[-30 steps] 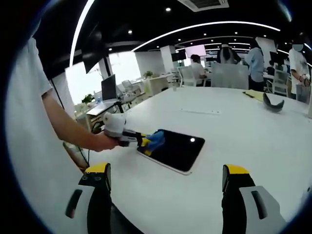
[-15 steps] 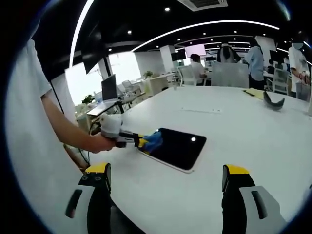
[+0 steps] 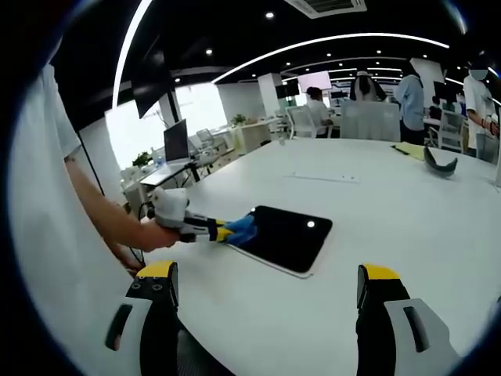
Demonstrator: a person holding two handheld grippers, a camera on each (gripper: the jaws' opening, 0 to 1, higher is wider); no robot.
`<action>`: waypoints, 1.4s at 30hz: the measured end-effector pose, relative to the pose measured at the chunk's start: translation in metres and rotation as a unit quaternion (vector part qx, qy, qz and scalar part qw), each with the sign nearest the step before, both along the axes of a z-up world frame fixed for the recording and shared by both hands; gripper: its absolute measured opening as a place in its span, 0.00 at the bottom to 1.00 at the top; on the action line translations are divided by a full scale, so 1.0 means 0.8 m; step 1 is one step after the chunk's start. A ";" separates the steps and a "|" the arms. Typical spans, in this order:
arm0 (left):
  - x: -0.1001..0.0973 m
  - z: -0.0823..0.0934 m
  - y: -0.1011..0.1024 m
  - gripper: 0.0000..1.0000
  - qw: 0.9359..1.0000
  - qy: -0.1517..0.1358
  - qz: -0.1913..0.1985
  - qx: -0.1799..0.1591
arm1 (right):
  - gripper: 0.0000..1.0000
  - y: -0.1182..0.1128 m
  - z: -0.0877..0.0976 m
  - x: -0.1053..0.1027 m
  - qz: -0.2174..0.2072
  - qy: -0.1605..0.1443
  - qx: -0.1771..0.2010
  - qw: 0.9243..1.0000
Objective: Wipe the mirror surface with the cleaning cloth until all visible marks leave the cleaned area.
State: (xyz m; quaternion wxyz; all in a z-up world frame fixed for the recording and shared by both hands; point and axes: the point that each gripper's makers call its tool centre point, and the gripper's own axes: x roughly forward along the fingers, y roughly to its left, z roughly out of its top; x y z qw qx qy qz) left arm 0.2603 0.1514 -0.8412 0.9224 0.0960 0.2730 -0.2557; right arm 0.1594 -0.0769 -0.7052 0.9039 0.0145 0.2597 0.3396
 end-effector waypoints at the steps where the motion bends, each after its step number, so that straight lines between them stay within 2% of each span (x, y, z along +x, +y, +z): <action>1: 0.000 0.000 0.000 0.07 1.000 0.000 0.000 0.000 | 0.94 0.000 0.000 0.000 0.000 0.000 0.000 1.000; 15: -0.018 0.001 0.003 0.07 1.000 0.003 0.009 -0.004 | 0.95 0.007 0.002 -0.003 0.009 -0.004 -0.002 1.000; 17: -0.022 0.000 0.003 0.07 1.000 0.003 0.006 0.006 | 0.95 0.010 0.004 -0.004 0.012 -0.005 -0.002 1.000; 23: -0.027 0.000 0.005 0.07 1.000 0.002 0.006 0.004 | 0.95 0.013 0.001 -0.006 0.016 -0.003 -0.001 1.000; 26: -0.031 -0.001 0.004 0.07 1.000 -0.002 -0.005 0.018 | 0.95 0.016 0.002 -0.008 0.022 -0.005 -0.002 1.000; 32: -0.029 0.001 0.006 0.07 1.000 -0.001 0.001 -0.004 | 0.95 0.017 0.005 -0.008 0.028 -0.006 -0.005 1.000; 38: -0.028 0.000 0.005 0.07 1.000 0.004 -0.017 0.010 | 0.95 0.018 0.003 -0.010 0.036 -0.001 -0.007 0.999; 42: -0.027 0.001 0.005 0.07 1.000 0.013 -0.017 0.006 | 0.95 0.023 0.002 -0.013 0.040 0.004 -0.004 0.999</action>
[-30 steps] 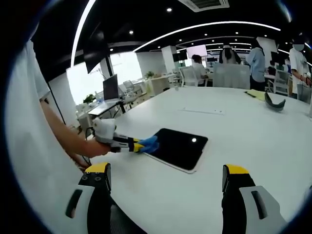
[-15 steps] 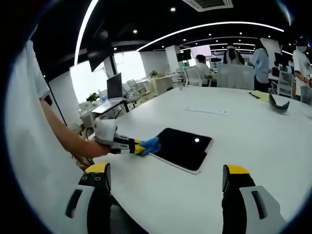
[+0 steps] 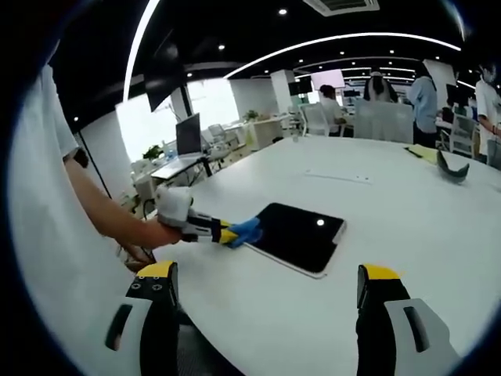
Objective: Wipe the mirror surface with the cleaning cloth until all visible marks leave the cleaned area.
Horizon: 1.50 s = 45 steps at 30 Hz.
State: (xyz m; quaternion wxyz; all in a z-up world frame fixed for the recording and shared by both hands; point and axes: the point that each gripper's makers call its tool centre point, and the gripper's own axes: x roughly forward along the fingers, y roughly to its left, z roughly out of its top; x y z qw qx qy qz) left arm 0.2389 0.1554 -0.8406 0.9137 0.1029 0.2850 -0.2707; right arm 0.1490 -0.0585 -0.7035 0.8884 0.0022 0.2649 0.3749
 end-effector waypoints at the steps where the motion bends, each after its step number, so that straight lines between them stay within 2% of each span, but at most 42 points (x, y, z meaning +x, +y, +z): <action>1: 0.000 0.000 0.000 0.07 1.000 0.001 -0.002 0.002 | 0.95 0.001 0.000 -0.001 0.002 0.002 0.000 1.000; 10: 0.001 0.003 0.009 0.07 1.000 0.011 0.004 0.017 | 0.94 0.002 -0.003 0.000 0.003 0.008 0.008 1.000; 20: -0.009 0.028 0.033 0.07 0.999 0.006 0.030 0.008 | 0.94 0.011 -0.007 0.006 0.011 0.014 0.018 1.000; 29: -0.032 0.045 0.058 0.07 0.999 0.002 0.042 0.012 | 0.94 0.032 -0.007 0.009 0.022 0.012 0.027 0.999; 36: -0.059 0.047 0.085 0.07 0.998 0.008 0.055 0.017 | 0.94 0.055 -0.006 0.005 0.037 0.008 0.030 0.999; 45: -0.088 0.031 0.111 0.07 0.998 0.024 0.060 0.015 | 0.94 0.081 0.000 0.003 0.041 0.001 0.028 0.999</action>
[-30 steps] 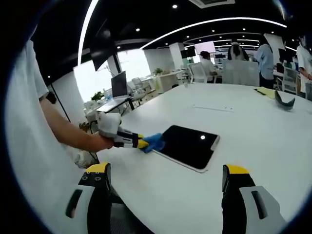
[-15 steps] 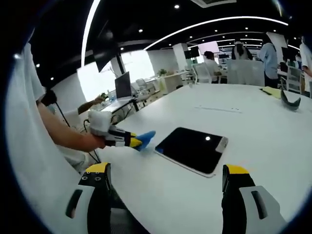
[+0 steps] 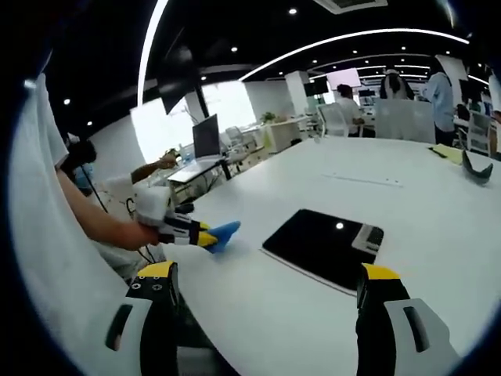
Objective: Wipe the mirror surface with the cleaning cloth until all visible marks leave the cleaned area.
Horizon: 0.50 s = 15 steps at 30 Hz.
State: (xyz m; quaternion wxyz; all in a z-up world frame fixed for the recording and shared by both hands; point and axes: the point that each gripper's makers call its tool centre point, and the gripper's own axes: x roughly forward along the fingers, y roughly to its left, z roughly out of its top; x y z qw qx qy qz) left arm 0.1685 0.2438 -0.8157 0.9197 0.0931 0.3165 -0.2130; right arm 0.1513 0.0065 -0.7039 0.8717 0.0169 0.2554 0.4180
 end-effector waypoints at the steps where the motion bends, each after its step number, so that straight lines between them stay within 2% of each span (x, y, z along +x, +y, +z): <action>1: -0.003 -0.004 0.002 0.07 1.000 0.002 -0.003 0.001 | 0.94 0.003 0.001 -0.001 -0.001 -0.001 0.000 1.000; 8: -0.014 -0.020 0.007 0.07 1.000 0.010 -0.009 -0.006 | 0.94 0.010 0.001 -0.009 -0.006 0.000 -0.012 1.000; 11: -0.020 -0.029 0.006 0.07 1.000 0.015 -0.026 0.000 | 0.94 0.011 0.000 -0.014 -0.006 0.002 -0.021 1.000; 15: -0.021 -0.034 0.009 0.07 1.000 0.015 -0.022 -0.010 | 0.94 0.012 0.001 -0.022 -0.004 0.003 -0.032 0.999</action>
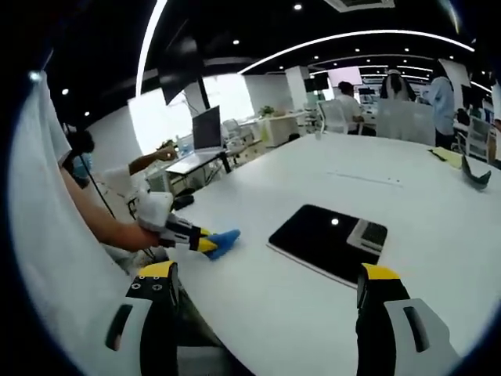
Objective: Wipe the mirror surface with the cleaning cloth until all visible marks leave the cleaned area.
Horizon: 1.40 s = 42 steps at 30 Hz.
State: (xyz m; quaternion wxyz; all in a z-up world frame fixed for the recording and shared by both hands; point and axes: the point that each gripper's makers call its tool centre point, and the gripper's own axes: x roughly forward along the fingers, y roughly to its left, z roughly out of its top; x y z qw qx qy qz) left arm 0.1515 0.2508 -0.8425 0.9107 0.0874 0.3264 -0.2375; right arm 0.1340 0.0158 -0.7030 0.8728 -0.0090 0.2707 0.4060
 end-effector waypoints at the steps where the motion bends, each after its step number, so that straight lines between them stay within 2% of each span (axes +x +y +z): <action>1: -0.001 -0.002 0.000 0.07 1.000 0.001 0.000 -0.001 | 0.94 0.000 0.001 0.000 -0.002 0.000 0.000 1.000; 15: -0.004 -0.006 -0.001 0.08 1.000 -0.004 -0.009 -0.026 | 0.95 0.005 0.002 -0.008 -0.011 0.000 -0.005 1.000; 22: -0.005 -0.005 -0.002 0.12 0.999 -0.006 -0.028 -0.023 | 0.95 0.001 0.002 -0.010 -0.015 0.001 -0.007 1.000; 28: -0.004 -0.005 0.006 0.21 0.999 -0.011 -0.040 -0.015 | 0.95 0.002 0.002 -0.010 -0.014 0.001 -0.008 1.000; 35: 0.001 -0.006 0.008 0.28 0.997 -0.017 -0.069 -0.019 | 0.95 0.003 0.001 -0.009 -0.012 0.002 -0.010 1.000; 38: 0.007 -0.005 0.012 0.38 0.997 -0.020 -0.072 -0.016 | 0.95 0.004 0.000 -0.008 -0.012 0.003 -0.011 1.000; 42: 0.009 -0.006 0.012 0.43 0.996 -0.026 -0.082 -0.019 | 0.95 0.006 0.000 -0.006 -0.011 0.004 -0.011 1.000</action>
